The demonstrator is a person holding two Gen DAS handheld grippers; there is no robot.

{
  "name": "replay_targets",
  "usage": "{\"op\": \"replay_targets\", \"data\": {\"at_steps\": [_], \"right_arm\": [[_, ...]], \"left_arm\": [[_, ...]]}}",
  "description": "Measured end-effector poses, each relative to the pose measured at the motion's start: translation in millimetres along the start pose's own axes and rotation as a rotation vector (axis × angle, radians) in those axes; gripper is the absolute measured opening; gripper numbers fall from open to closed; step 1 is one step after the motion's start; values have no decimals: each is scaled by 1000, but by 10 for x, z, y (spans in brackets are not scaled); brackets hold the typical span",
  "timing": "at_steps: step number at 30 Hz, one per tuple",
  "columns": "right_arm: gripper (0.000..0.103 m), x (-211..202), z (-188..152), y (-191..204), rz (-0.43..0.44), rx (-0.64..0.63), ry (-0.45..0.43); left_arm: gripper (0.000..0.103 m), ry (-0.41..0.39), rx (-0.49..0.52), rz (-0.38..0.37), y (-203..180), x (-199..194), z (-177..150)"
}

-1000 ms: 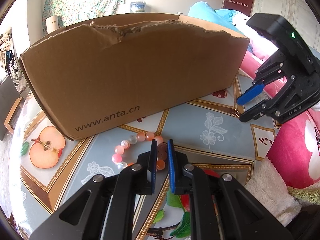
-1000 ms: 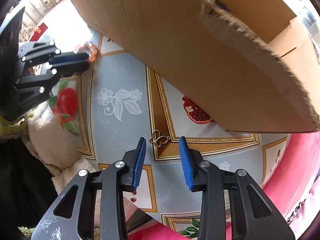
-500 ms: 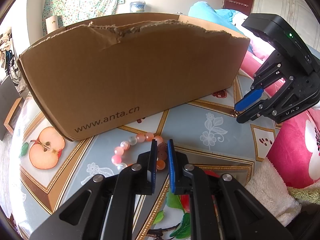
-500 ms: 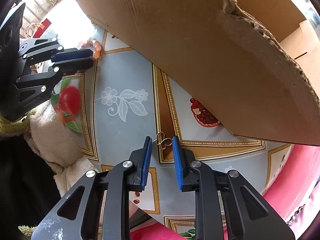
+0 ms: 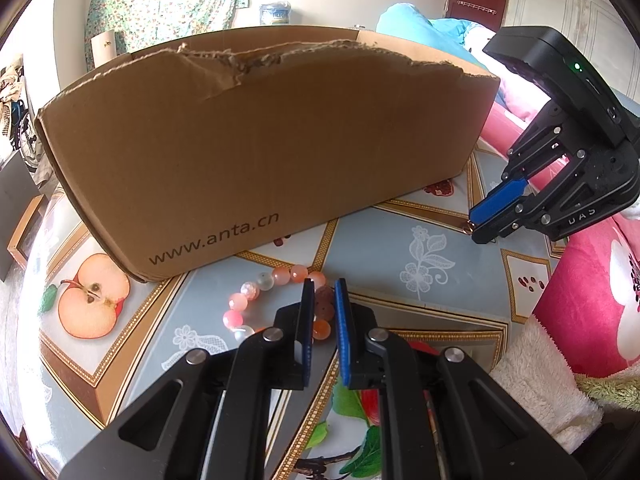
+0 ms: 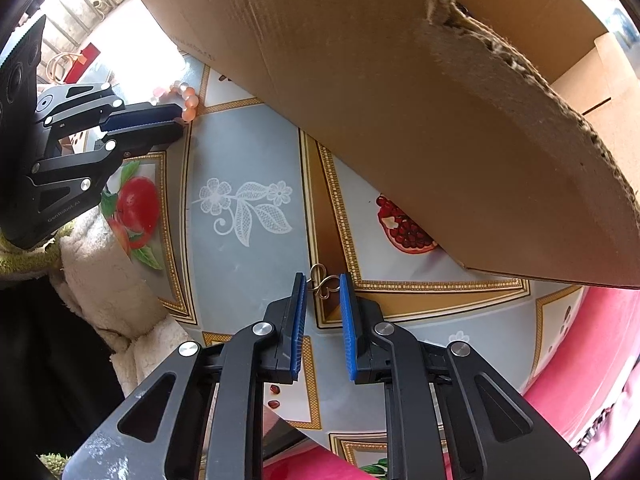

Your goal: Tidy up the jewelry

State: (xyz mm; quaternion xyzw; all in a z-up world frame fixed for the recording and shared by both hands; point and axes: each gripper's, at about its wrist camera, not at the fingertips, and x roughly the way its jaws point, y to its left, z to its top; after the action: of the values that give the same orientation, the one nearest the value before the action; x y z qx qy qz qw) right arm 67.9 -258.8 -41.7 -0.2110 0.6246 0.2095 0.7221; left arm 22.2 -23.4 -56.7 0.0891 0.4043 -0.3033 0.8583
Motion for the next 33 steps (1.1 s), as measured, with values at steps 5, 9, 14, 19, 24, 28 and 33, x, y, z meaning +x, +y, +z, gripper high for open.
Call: {"op": "replay_targets", "data": {"at_steps": [5,9,14,19,24,28,33], "right_arm": [[9,-15,37,65,-1,4,0],[2,-17,41,96,2,25,-1],[4,-257,-3,1,53,94,-76],[14,-548,-278,-182,115,266,-272],[19,-697,-771,-260,138,492,-473],[20,-686,-1123,-168,106,656,-599],[22,-623,-1344,-176,113,731,-645]], "left_arm": [[10,0,1,0,0,2,1],[10,0,1,0,-3,-6,-5],[10,8,-9,-14,7,-30,3],[30,-63,6,-38,-9,-274,5],[43,-93,43,-100,-216,-407,107],[43,13,85,-144,-525,-97,233],[43,78,156,-154,-899,229,376]]}}
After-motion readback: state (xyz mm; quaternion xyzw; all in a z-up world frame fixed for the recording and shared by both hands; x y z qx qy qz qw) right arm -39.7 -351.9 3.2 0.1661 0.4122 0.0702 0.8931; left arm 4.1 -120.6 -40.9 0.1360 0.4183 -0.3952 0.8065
